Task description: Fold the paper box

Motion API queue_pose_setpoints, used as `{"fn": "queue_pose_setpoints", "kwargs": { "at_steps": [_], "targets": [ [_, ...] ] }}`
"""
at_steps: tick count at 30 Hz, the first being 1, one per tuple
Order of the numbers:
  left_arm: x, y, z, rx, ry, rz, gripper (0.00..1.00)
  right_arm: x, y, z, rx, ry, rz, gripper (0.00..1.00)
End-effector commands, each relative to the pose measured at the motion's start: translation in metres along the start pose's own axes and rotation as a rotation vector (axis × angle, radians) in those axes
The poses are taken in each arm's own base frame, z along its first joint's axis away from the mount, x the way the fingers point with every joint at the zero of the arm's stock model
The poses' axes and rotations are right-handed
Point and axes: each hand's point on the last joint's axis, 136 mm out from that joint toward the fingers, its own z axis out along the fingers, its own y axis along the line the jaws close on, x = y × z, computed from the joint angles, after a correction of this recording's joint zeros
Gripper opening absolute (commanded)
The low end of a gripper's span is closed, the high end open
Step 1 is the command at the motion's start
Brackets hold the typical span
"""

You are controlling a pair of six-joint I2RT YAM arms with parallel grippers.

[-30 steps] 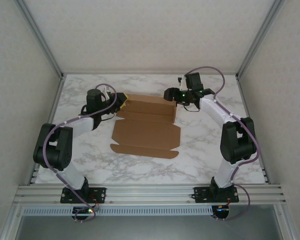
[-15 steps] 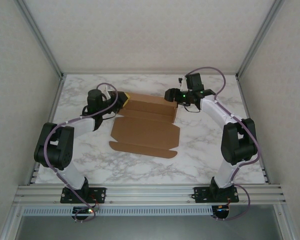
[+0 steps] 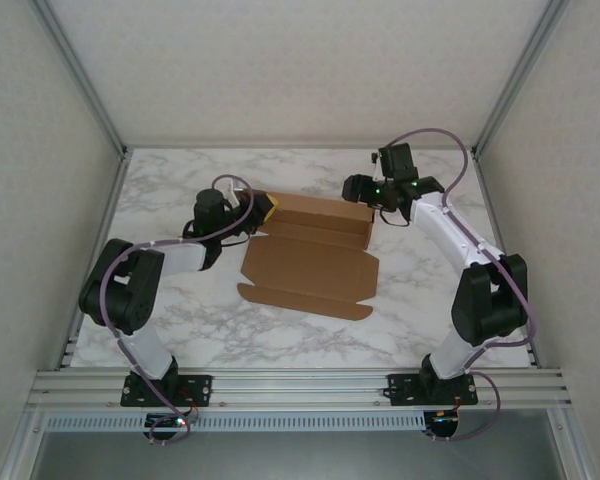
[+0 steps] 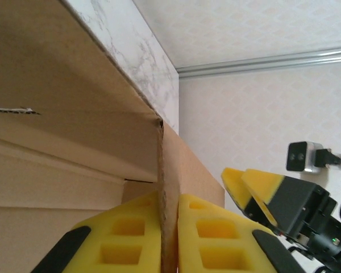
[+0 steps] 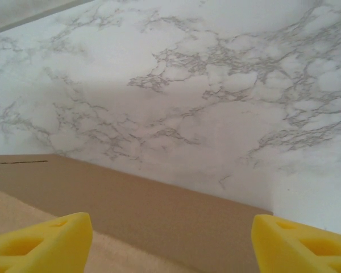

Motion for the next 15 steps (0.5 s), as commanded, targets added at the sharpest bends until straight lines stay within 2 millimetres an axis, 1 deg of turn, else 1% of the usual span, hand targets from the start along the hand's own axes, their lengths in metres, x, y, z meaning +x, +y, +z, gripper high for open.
{"fn": "queue_pose_setpoints", "kwargs": {
  "at_steps": [1,5,7,12,15],
  "targets": [
    [-0.007,0.020,0.010,-0.078,-0.032,-0.012,0.11,-0.015,0.001,-0.025,0.032,-0.044,-0.021,0.74],
    [-0.013,0.023,0.016,-0.107,-0.042,0.001,0.11,-0.004,-0.009,-0.020,0.064,-0.021,-0.023,0.75],
    [-0.014,0.022,0.018,-0.108,-0.040,0.007,0.12,0.006,-0.017,-0.014,0.050,0.000,0.011,0.75],
    [-0.012,0.021,0.018,-0.119,-0.034,0.030,0.12,0.015,-0.032,-0.011,0.027,-0.002,0.080,0.75],
    [-0.010,0.026,0.018,-0.132,-0.028,0.034,0.12,0.020,-0.034,-0.005,-0.010,0.011,0.114,0.74]
  ]
}}
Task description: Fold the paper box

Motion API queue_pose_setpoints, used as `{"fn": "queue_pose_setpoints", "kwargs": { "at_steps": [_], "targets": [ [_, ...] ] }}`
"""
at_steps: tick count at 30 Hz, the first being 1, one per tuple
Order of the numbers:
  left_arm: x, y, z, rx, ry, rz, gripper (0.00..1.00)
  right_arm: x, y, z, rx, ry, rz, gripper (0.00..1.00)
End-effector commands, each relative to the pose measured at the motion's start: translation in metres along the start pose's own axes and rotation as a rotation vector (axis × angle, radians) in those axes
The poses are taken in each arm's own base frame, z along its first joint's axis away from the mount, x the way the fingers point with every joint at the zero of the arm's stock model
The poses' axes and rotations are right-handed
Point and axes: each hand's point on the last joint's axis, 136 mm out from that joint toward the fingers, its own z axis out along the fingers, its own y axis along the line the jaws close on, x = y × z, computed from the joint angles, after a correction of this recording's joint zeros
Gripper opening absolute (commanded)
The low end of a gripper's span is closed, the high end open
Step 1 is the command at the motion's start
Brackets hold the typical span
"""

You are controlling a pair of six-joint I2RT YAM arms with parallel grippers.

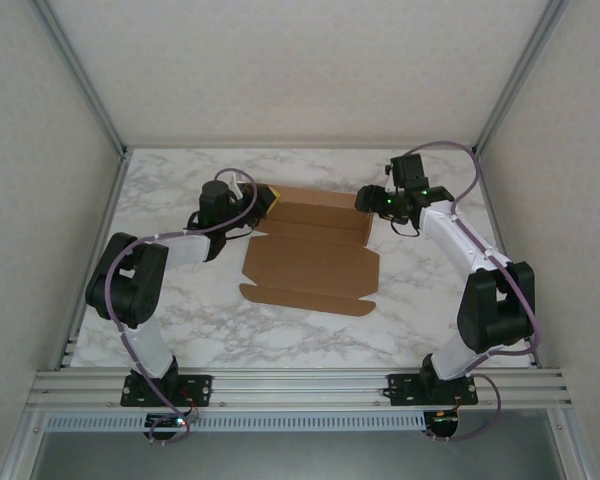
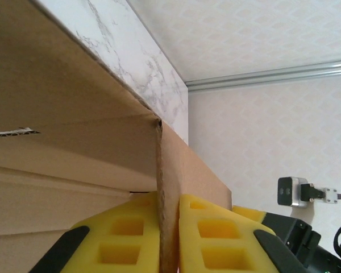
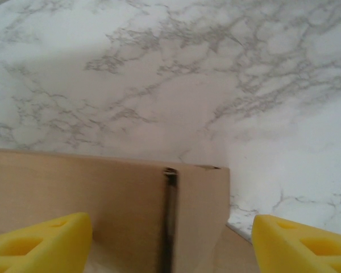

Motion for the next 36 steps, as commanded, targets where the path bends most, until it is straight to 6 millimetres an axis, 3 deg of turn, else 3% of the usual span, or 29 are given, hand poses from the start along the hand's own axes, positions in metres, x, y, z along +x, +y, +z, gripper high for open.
{"fn": "queue_pose_setpoints", "kwargs": {
  "at_steps": [1,7,13,18,23,28,36],
  "targets": [
    [0.006,0.026,0.005,-0.094,0.010,0.001,0.12,-0.007,0.007,-0.004,-0.071,-0.029,0.037,0.73],
    [0.007,0.015,0.001,-0.070,0.032,0.022,0.18,0.001,-0.004,0.007,-0.026,-0.001,0.034,0.69],
    [-0.017,0.003,-0.030,-0.185,-0.046,0.156,0.57,0.002,-0.011,0.011,0.009,0.010,0.019,0.65],
    [-0.023,0.020,-0.058,-0.343,-0.105,0.212,0.65,0.004,-0.017,0.011,0.042,0.008,0.007,0.63],
    [-0.029,0.029,-0.083,-0.416,-0.174,0.280,0.60,0.005,-0.018,0.011,0.044,0.010,-0.005,0.62],
    [-0.034,0.060,-0.081,-0.540,-0.175,0.286,0.34,0.004,-0.017,0.011,0.039,0.011,-0.006,0.61],
    [-0.042,0.076,-0.057,-0.535,-0.205,0.260,0.28,0.005,-0.014,0.013,0.023,0.019,-0.005,0.58]
  ]
}}
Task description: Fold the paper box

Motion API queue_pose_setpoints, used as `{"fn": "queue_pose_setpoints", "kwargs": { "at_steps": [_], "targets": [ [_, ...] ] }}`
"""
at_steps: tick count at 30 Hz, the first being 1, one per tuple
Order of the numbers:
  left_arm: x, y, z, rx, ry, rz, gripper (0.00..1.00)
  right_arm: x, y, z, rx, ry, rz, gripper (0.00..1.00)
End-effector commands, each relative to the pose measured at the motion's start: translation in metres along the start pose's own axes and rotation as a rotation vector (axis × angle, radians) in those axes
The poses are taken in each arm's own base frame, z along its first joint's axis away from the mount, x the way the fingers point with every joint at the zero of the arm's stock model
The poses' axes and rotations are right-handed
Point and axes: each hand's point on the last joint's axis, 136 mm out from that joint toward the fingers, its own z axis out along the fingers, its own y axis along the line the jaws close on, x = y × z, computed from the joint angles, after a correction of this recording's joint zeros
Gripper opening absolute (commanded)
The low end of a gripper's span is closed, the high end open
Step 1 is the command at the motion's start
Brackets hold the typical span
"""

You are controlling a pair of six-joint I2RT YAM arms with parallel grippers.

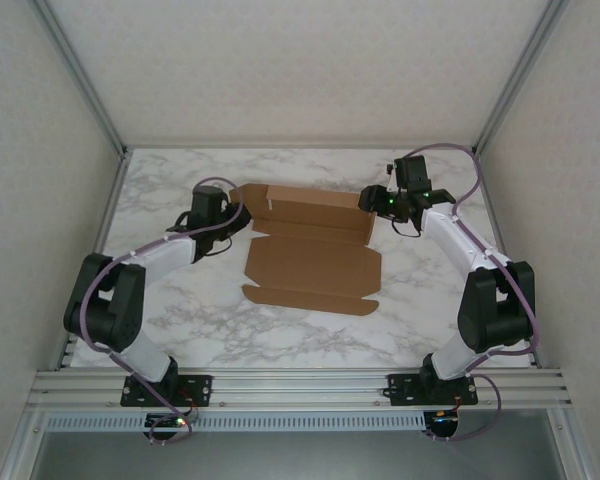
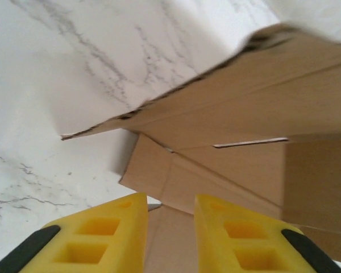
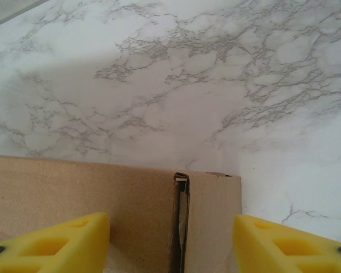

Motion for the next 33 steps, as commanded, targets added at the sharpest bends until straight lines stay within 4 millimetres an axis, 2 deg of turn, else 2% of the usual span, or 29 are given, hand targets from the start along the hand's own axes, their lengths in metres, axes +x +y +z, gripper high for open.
{"fn": "queue_pose_setpoints", "kwargs": {
  "at_steps": [1,9,18,20,24,27,33],
  "targets": [
    [-0.014,-0.012,0.011,0.027,-0.058,-0.005,0.29,0.012,-0.014,0.009,0.056,0.049,-0.002,0.58],
    [-0.008,-0.003,0.051,-0.025,-0.030,-0.020,0.44,0.014,-0.009,0.012,0.047,0.063,-0.015,0.57],
    [0.007,0.006,0.081,-0.051,0.001,-0.045,0.57,0.015,-0.006,0.015,0.044,0.071,-0.021,0.56],
    [0.008,0.009,0.084,-0.052,-0.009,-0.083,0.58,0.016,-0.005,0.015,0.043,0.070,-0.021,0.56],
    [-0.003,0.006,0.074,-0.004,-0.101,-0.144,0.58,0.016,-0.006,0.013,0.048,0.065,-0.014,0.56],
    [-0.004,0.003,0.069,0.035,-0.127,-0.175,0.58,0.016,-0.007,0.012,0.054,0.062,-0.014,0.55],
    [0.001,0.006,0.088,0.022,-0.085,-0.145,0.57,0.017,-0.006,0.012,0.043,0.069,-0.010,0.55]
  ]
}}
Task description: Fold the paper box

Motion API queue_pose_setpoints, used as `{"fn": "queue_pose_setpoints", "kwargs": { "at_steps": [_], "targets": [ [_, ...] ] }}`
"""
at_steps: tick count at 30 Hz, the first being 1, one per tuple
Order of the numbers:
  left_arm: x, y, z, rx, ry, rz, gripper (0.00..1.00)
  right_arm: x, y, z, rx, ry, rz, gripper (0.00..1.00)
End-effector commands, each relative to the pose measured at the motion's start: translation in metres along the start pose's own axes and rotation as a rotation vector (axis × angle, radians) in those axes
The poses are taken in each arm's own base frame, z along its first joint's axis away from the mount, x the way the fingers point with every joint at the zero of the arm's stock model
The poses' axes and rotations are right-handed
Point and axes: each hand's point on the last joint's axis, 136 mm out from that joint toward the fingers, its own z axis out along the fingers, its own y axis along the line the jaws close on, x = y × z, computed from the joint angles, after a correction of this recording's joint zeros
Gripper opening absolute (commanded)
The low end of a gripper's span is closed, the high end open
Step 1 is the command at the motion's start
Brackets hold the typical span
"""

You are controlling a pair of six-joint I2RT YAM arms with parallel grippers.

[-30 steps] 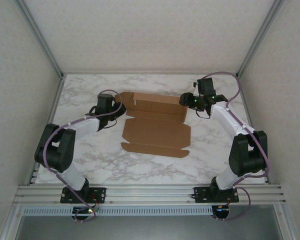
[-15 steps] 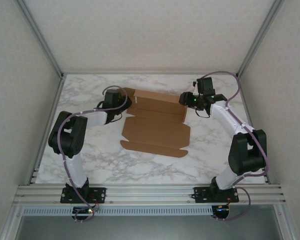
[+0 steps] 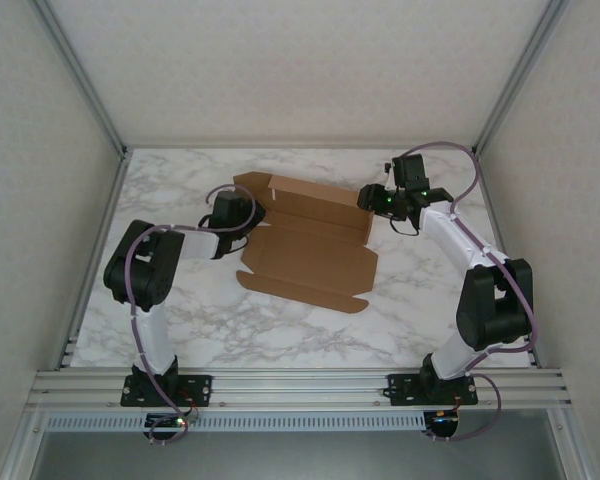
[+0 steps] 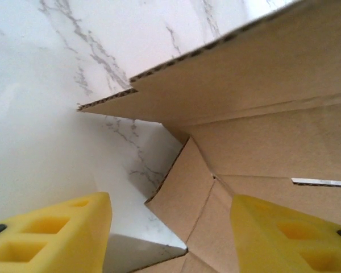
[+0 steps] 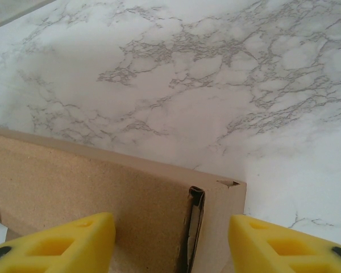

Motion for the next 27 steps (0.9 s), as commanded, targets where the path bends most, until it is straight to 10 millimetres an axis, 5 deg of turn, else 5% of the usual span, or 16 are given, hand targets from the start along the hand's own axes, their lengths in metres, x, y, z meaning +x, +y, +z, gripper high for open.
{"fn": "queue_pose_setpoints", "kwargs": {
  "at_steps": [1,16,27],
  "targets": [
    [-0.003,-0.008,0.011,0.029,-0.005,0.015,0.57,0.020,-0.010,0.008,0.048,0.073,0.001,0.54],
    [0.005,-0.022,0.041,0.075,0.111,0.344,0.57,0.021,-0.006,0.008,0.026,0.091,-0.020,0.51],
    [0.028,-0.038,0.017,0.201,0.151,0.382,0.47,0.016,-0.006,0.010,0.036,0.087,-0.035,0.49]
  ]
}}
